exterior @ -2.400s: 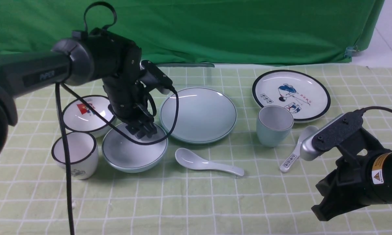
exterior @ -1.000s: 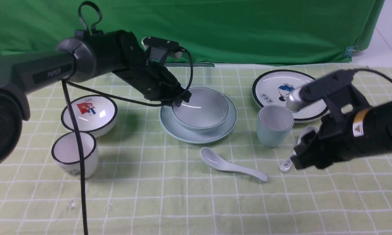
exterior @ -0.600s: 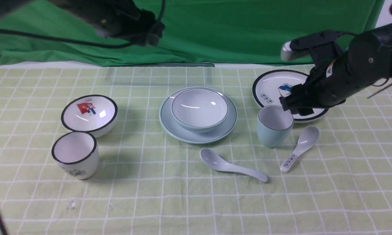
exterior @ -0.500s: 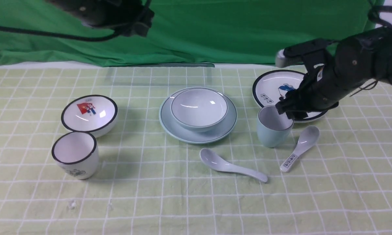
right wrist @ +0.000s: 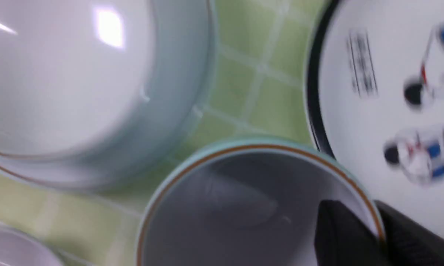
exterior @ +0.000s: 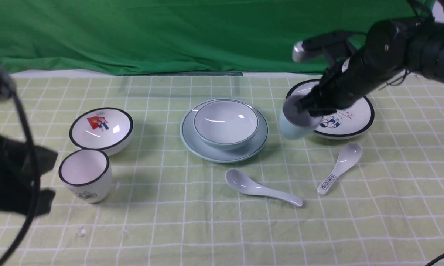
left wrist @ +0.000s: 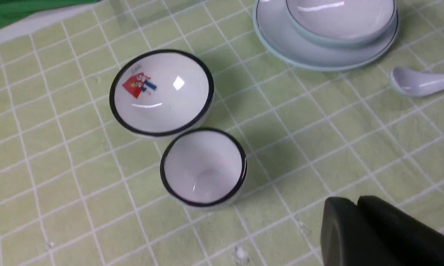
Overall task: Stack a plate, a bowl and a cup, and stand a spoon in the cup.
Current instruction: Use the right arm to put the blue teacup into the blue rice bowl in the middle
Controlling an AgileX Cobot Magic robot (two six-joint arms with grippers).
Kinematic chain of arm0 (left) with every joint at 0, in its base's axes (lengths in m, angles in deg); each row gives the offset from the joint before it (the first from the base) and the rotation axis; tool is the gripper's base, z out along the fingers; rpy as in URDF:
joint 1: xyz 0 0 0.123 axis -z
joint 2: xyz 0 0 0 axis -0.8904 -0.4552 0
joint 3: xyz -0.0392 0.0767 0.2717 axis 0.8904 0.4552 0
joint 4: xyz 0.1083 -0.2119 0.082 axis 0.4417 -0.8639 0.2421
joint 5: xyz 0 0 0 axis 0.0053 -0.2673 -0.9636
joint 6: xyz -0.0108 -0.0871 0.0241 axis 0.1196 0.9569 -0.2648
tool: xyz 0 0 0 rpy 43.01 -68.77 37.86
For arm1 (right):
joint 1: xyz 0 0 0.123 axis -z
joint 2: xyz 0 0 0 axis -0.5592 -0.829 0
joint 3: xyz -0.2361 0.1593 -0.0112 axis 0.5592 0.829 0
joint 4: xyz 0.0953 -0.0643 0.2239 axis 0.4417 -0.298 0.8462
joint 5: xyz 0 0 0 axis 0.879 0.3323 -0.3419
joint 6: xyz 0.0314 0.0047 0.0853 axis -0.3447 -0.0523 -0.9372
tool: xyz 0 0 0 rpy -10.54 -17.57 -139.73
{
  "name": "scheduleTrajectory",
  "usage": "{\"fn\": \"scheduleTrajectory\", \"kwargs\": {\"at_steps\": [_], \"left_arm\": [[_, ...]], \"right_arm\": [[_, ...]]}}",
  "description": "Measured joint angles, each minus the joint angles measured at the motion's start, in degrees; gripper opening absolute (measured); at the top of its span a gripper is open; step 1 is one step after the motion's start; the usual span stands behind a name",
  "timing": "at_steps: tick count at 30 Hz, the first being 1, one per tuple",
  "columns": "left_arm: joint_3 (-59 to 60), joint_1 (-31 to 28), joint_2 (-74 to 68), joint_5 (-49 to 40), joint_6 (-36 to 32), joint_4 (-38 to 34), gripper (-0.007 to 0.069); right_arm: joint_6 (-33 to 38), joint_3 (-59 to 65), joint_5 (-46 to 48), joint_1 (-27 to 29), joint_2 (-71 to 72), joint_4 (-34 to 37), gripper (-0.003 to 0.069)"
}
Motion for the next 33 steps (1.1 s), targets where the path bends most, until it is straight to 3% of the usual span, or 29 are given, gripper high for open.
{"fn": "scheduleTrajectory", "kwargs": {"at_steps": [8,13,19,22,27,31,33], "left_arm": [[13.04,0.0,5.37,3.74,2.05,-0.97,-0.0008],[13.09,0.0,5.52,9.56,2.25,-3.24,-0.0008],[13.09,0.0,5.52,10.66,2.47,-4.17,-0.0008],[13.09,0.0,5.52,10.66,2.47,-4.34,-0.0008],[13.09,0.0,5.52,10.6,2.47,-5.3,-0.0008],[13.09,0.0,5.52,9.75,2.47,-5.83,-0.0008],[12.86,0.0,5.52,9.26,2.66,-5.85,-0.0008]], "right_arm": [[2.87,-18.12,3.76,-7.52,-11.75,2.21,0.0079],[0.37,-26.46,7.89,-8.48,-19.76,0.71,0.0079],[-1.29,-29.97,10.18,-8.55,-22.33,0.2,0.0086],[-1.54,-30.86,10.75,-8.55,-22.33,0.05,0.0146],[-1.59,-34.02,14.65,-8.55,-22.33,-1.43,0.034],[-1.59,-35.05,19.11,-8.55,-20.81,-2.8,0.0367],[-1.51,-33.66,20.89,-8.55,-17.66,-3.04,0.0324]]}}
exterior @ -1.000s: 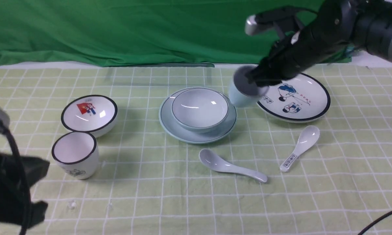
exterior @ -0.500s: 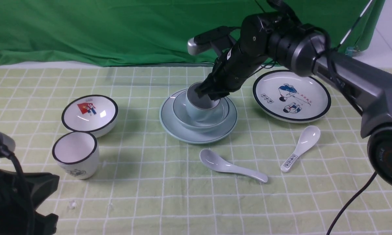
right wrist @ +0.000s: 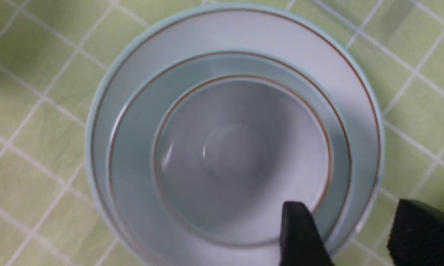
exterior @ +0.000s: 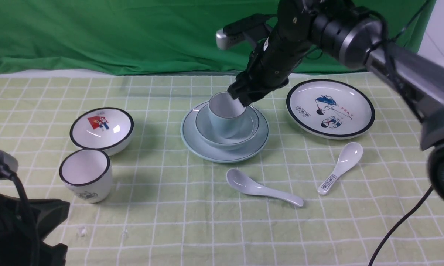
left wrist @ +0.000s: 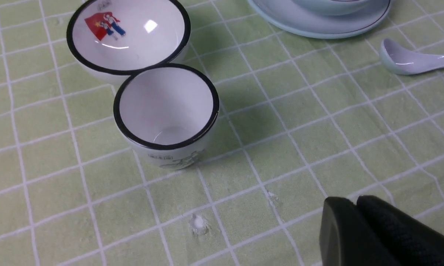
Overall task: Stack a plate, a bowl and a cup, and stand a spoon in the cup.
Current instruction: Use the right arm to put the blue teacup into the blue rice bowl in the middle, then use the right arm to grab a blue soup spoon
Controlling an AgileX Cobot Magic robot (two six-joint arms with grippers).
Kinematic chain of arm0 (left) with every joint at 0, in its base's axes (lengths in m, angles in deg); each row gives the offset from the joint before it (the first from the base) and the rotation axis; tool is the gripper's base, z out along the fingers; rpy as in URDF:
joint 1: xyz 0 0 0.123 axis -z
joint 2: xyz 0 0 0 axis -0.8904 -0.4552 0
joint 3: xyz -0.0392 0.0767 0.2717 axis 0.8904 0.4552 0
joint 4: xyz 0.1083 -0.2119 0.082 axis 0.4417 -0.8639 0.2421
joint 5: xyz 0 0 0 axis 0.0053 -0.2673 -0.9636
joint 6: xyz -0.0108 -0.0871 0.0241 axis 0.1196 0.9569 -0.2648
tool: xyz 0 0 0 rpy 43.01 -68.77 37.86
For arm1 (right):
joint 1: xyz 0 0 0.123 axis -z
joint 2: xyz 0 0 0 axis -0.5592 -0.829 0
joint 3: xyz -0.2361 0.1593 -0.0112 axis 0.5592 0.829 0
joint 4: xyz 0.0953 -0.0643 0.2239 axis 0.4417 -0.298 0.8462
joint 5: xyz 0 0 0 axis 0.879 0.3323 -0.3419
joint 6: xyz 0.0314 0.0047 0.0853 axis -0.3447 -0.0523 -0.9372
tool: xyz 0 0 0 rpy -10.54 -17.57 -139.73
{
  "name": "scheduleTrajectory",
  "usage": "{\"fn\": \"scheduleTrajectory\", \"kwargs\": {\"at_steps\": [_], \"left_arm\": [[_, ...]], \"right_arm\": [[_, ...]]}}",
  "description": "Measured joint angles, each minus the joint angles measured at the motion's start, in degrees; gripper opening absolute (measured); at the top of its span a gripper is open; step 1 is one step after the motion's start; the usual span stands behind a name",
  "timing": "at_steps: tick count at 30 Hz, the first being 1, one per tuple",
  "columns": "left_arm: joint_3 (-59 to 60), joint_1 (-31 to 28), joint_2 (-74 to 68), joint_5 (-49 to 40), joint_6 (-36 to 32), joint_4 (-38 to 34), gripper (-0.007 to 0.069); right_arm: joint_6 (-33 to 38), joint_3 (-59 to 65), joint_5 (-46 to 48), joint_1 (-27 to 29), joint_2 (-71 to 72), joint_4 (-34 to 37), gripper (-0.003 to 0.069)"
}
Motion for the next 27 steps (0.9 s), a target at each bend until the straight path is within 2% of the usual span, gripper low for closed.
{"fn": "scheduleTrajectory", "kwargs": {"at_steps": [5,7,10,14,19,27], "left_arm": [[-0.17,0.0,0.0,-0.84,0.05,-0.23,-0.0008],[-0.17,0.0,0.0,-0.99,0.05,-0.37,-0.0008],[-0.19,0.0,0.04,-1.18,0.05,-0.38,-0.0008],[-0.19,0.0,0.04,-1.18,0.05,-1.13,-0.0008],[-0.19,0.0,0.04,-1.18,0.05,-1.66,-0.0008],[-0.19,0.0,0.04,-1.18,0.05,-1.73,-0.0008]], "right_arm": [[0.29,11.94,-1.78,0.0,11.15,0.06,0.0057],[0.29,17.16,-3.44,0.0,13.13,0.36,0.0029],[0.47,26.11,-6.98,-0.45,13.65,2.1,0.0014],[1.74,35.43,-16.83,-2.93,11.5,3.09,0.0013],[0.59,37.47,-24.67,-4.24,9.85,5.08,0.0013],[0.66,37.51,-25.4,-10.14,7.91,6.18,0.0013]]}}
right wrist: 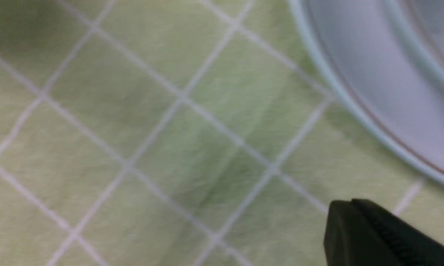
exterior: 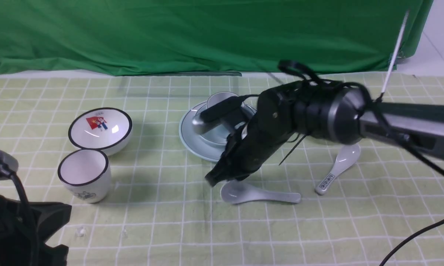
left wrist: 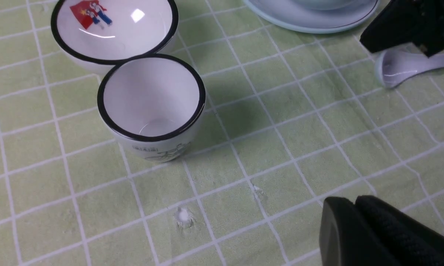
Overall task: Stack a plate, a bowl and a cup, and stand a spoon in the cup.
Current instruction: Use the right arm to grab a blue soup spoon
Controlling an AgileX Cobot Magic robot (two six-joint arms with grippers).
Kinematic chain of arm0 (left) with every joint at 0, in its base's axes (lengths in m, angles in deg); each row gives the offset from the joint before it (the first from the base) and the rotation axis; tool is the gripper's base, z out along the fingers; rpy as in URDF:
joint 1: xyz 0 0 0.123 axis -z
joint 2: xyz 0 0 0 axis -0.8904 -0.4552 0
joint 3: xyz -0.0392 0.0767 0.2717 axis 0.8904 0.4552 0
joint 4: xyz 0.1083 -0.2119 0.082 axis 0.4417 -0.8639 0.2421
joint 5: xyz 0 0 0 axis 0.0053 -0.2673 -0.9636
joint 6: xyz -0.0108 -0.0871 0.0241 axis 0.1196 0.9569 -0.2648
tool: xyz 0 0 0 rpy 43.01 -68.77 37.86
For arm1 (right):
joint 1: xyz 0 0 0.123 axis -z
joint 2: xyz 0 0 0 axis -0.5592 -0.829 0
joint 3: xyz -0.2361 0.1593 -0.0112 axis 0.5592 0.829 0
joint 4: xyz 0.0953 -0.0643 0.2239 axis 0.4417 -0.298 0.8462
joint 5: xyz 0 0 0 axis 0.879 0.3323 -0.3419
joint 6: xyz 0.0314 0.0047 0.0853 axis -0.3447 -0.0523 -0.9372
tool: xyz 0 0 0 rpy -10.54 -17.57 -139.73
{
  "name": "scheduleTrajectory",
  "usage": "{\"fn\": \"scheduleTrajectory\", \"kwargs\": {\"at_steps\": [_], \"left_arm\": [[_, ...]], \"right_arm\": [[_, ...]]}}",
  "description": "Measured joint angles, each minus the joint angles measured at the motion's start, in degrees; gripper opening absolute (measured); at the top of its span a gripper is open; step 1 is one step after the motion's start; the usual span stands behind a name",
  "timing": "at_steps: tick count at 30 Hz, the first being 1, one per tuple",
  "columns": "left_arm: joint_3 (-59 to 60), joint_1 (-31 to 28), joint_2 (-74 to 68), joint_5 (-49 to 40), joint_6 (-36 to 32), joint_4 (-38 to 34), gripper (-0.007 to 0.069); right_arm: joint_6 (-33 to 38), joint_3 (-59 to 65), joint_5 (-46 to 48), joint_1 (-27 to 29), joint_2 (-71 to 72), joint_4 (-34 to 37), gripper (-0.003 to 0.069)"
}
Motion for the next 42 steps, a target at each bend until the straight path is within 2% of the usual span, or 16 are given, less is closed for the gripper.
{"fn": "scheduleTrajectory", "kwargs": {"at_steps": [4,8,11,14,15,16,17,19,21,23,24,27,32,36,39,42], "left_arm": [[0.0,0.0,0.0,0.0,0.0,-0.19,-0.0008],[0.0,0.0,0.0,0.0,0.0,-0.74,-0.0008],[0.0,0.0,0.0,0.0,0.0,-1.71,-0.0008],[0.0,0.0,0.0,0.0,0.0,-1.94,-0.0008],[0.0,0.0,0.0,0.0,0.0,-2.14,-0.0008],[0.0,0.0,0.0,0.0,0.0,-2.27,-0.0008],[0.0,0.0,0.0,0.0,0.0,-2.69,-0.0008],[0.0,0.0,0.0,0.0,0.0,-3.51,-0.0008],[0.0,0.0,0.0,0.0,-0.05,-4.38,-0.0008],[0.0,0.0,0.0,0.0,-0.13,-4.57,-0.0008],[0.0,0.0,0.0,0.0,-0.19,-4.61,-0.0008],[0.0,0.0,0.0,0.0,-0.26,-4.68,-0.0008],[0.0,0.0,0.0,0.0,-0.28,-4.68,-0.0008],[0.0,0.0,0.0,0.0,-0.28,-4.68,-0.0008],[0.0,0.0,0.0,0.19,-0.33,-4.68,-0.0008],[0.0,0.0,0.0,0.51,-0.66,-4.68,-0.0008]], "right_arm": [[0.68,-0.28,3.65,-3.13,0.18,0.4,0.0013],[0.88,-0.87,8.93,-3.4,2.18,0.02,0.0013],[-1.95,-1.05,15.01,-2.58,6.54,-1.71,0.0034],[-3.74,-1.1,21.81,-0.45,9.48,-3.16,0.0107],[-4.25,-0.67,24.58,0.91,10.15,-3.48,0.0154],[-4.43,-0.41,25.68,1.38,10.3,-3.55,0.0171],[-4.76,0.77,27.49,3.04,10.59,-3.79,0.0225],[-4.84,2.81,28.13,4.9,10.58,-4.15,0.0262],[-4.96,5.73,26.0,6.38,10.58,-4.39,0.0229],[-4.96,7.73,23.2,6.99,10.58,-4.44,0.0146],[-4.96,8.84,20.99,7.1,10.58,-4.44,0.0074],[-4.78,10.5,18.13,7.16,10.27,-4.38,0.0019],[-3.76,10.94,15.56,7.16,7.42,-4.38,0.001],[-3.89,10.94,9.03,7.16,5.82,-8.93,0.001],[-8.9,10.83,3.01,7.5,5.38,-16.2,0.0015],[-14.93,9.57,1.29,8.18,5.26,-18.99,0.0044]]}}
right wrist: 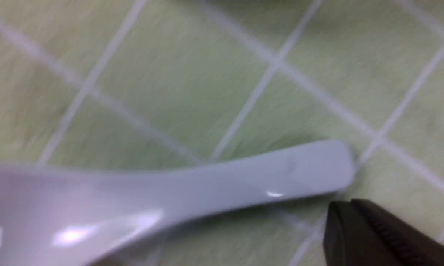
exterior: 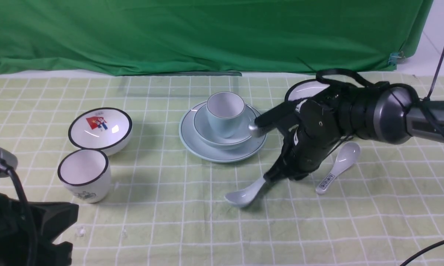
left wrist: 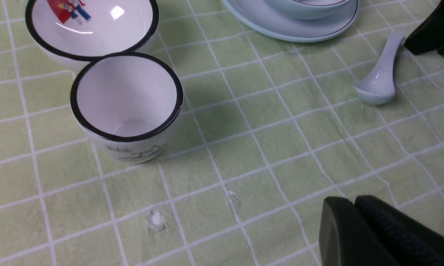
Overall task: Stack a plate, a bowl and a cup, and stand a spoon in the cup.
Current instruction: Use the right arm to grab a blue soup spoon
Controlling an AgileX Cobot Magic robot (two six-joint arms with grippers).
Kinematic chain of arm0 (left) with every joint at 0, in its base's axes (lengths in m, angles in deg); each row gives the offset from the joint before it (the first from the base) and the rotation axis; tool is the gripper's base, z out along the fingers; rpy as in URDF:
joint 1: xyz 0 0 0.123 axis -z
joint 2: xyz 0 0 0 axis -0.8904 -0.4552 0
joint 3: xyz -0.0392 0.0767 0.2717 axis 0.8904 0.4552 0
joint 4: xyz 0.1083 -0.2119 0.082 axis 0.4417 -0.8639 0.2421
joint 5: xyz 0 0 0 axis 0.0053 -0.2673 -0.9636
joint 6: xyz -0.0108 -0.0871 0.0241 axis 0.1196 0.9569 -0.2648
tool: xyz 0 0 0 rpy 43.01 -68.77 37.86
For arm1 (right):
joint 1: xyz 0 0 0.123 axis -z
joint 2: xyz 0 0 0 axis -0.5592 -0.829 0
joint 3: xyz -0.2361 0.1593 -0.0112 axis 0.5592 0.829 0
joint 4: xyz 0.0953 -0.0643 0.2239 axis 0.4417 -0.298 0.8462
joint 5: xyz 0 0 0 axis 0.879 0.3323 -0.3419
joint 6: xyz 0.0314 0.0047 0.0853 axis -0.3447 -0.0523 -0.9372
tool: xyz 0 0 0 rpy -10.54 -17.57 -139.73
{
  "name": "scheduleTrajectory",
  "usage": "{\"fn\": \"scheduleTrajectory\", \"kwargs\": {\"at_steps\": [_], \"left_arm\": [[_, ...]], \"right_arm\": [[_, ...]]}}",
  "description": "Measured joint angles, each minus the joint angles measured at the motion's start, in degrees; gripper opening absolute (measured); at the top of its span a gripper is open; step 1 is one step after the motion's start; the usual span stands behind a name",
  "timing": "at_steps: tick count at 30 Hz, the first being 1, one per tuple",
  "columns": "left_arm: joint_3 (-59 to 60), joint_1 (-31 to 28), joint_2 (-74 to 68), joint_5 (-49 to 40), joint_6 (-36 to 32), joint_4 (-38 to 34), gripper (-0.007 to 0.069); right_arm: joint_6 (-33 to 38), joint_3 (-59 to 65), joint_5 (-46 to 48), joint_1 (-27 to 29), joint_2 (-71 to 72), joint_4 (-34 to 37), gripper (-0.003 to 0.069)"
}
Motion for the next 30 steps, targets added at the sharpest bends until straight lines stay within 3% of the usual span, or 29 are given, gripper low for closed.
{"fn": "scheduleTrajectory", "kwargs": {"at_steps": [2,4,5,7,12,18,22,27,30], "left_arm": [[0.0,0.0,0.0,0.0,-0.84,0.11,-0.0008],[0.0,0.0,0.0,0.44,-0.97,0.05,-0.0008],[0.0,0.0,0.0,0.47,-0.96,0.05,-0.0008],[0.0,0.0,0.0,0.62,-1.1,0.05,-0.0008],[0.0,0.0,0.0,0.81,-1.1,0.05,-0.0008],[0.0,0.0,0.0,0.81,-1.1,-0.13,-0.0008],[0.0,0.0,0.0,0.81,-1.1,-0.26,-0.0008],[0.0,0.0,0.0,0.83,-1.33,-0.6,-0.0008],[0.0,0.0,0.0,0.83,-1.44,-0.72,-0.0008]], "right_arm": [[-3.94,-1.7,0.83,0.36,0.0,-0.44,0.0093],[-6.52,-3.95,3.65,0.34,0.0,3.27,0.0202],[-6.52,-4.15,3.87,0.34,0.0,4.23,0.0211],[-6.52,-4.43,7.17,0.34,0.05,12.93,0.0336],[-9.38,-4.43,8.14,0.34,-0.74,21.08,0.0426],[-16.92,-4.43,0.42,0.27,-2.11,22.09,0.0426],[-18.37,-4.43,-0.5,-0.27,-3.51,22.03,0.0353],[-13.75,-4.43,-1.55,-1.76,-3.76,22.13,0.0178],[-9.59,-4.43,-0.26,-2.01,-2.58,22.18,0.0172]]}}
